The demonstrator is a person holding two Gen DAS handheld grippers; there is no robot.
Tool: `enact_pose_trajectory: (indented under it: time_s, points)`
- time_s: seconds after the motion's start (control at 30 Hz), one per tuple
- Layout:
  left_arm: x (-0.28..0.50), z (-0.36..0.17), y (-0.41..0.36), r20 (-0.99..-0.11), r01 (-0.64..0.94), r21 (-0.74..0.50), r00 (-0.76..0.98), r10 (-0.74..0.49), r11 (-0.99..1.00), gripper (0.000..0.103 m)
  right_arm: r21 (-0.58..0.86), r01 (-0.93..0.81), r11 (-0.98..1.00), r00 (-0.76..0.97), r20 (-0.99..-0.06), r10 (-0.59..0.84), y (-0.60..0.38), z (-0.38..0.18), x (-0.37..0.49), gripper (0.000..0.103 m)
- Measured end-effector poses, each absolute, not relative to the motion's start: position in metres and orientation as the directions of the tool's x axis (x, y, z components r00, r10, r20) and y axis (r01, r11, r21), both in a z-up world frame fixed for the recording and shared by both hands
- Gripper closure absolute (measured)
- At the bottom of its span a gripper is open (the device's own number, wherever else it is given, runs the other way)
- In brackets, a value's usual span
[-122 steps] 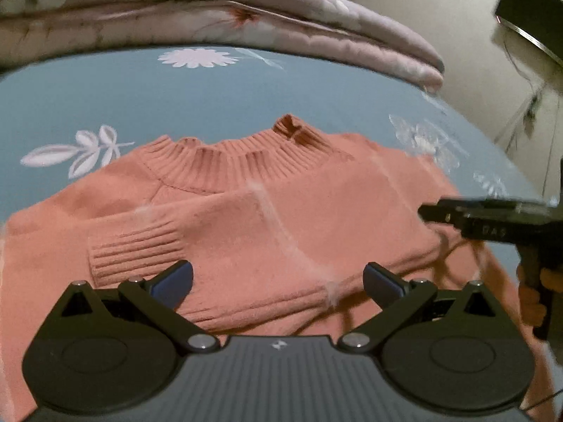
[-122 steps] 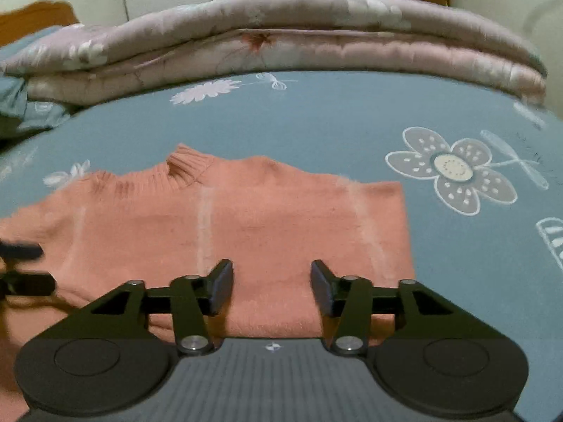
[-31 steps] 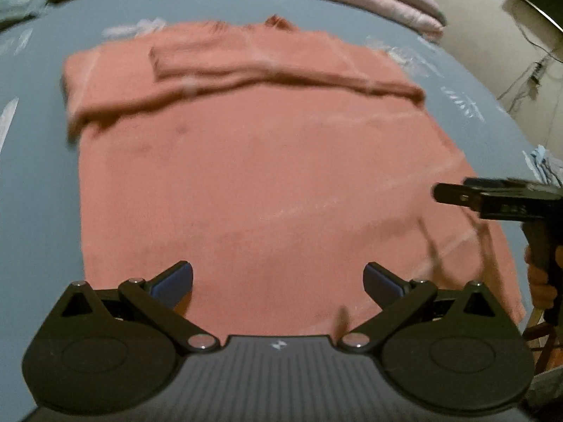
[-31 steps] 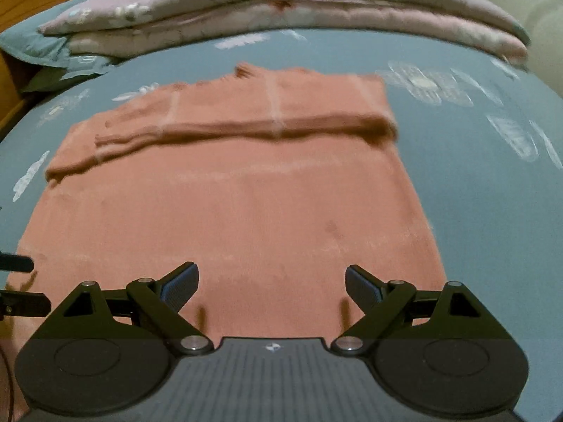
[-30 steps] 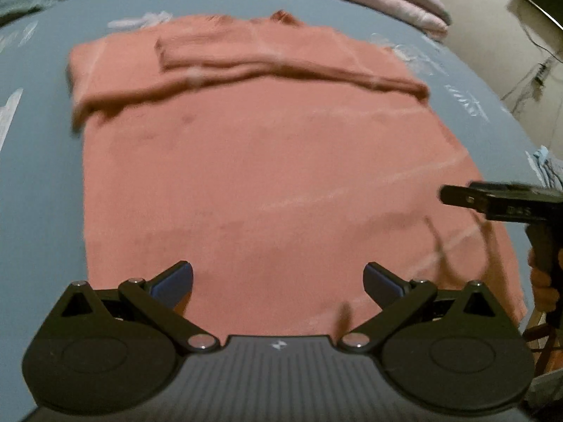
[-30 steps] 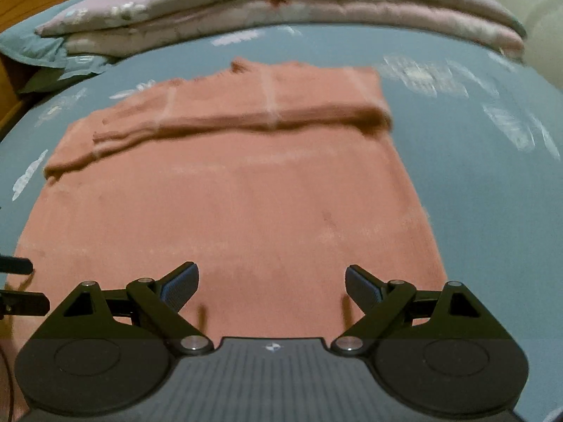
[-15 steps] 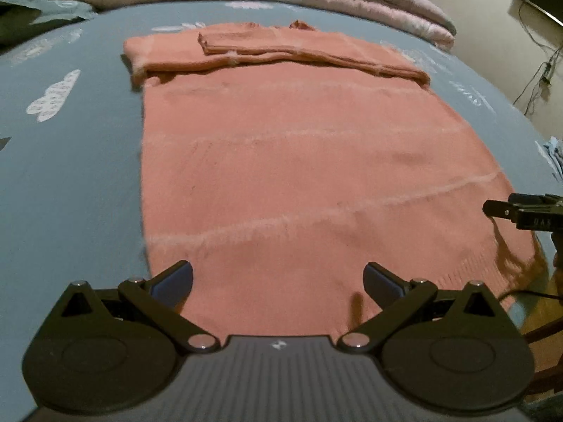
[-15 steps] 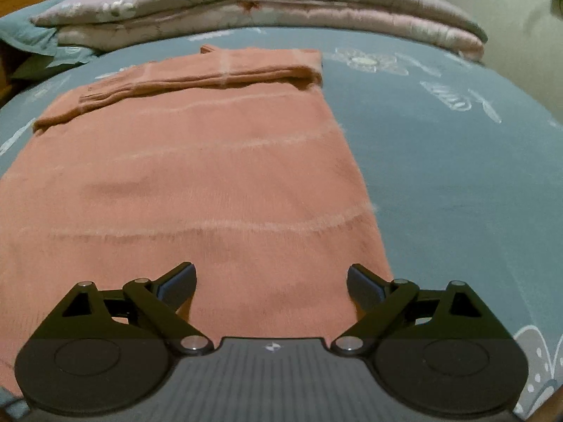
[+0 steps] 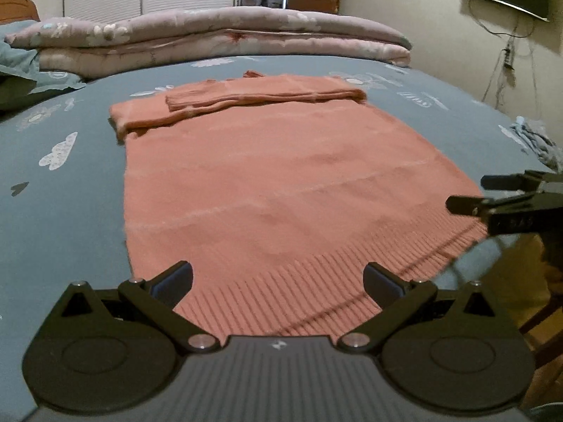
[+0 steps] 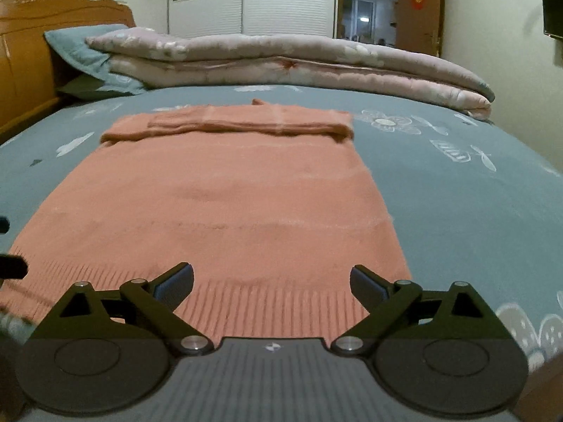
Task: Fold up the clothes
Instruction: 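Hover both open grippers above the ribbed sweater hem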
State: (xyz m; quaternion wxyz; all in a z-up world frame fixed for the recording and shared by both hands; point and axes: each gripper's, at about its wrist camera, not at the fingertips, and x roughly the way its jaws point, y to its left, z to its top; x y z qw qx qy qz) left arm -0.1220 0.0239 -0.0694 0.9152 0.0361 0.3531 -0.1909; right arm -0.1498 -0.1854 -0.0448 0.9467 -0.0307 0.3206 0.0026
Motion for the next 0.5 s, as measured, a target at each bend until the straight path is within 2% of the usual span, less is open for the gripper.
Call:
enact_pose_trajectory:
  time_s: [0.3, 0.5]
  points:
    - [-0.161, -0.069, 0.019, -0.630, 0.384, -0.057, 0.702, -0.332, 0.922, 0.001, -0.106, -0.035, 0.994, 0.808, -0.589, -0.034, -0.186, -0.045, -0.194, 0.005]
    - [-0.178, -0.075, 0.024, -0.617, 0.362, -0.063, 0.719, -0.321, 0.930, 0.001, -0.086, -0.074, 0.994, 0.818, -0.576, 0.011, -0.180, -0.040, -0.184, 0.005]
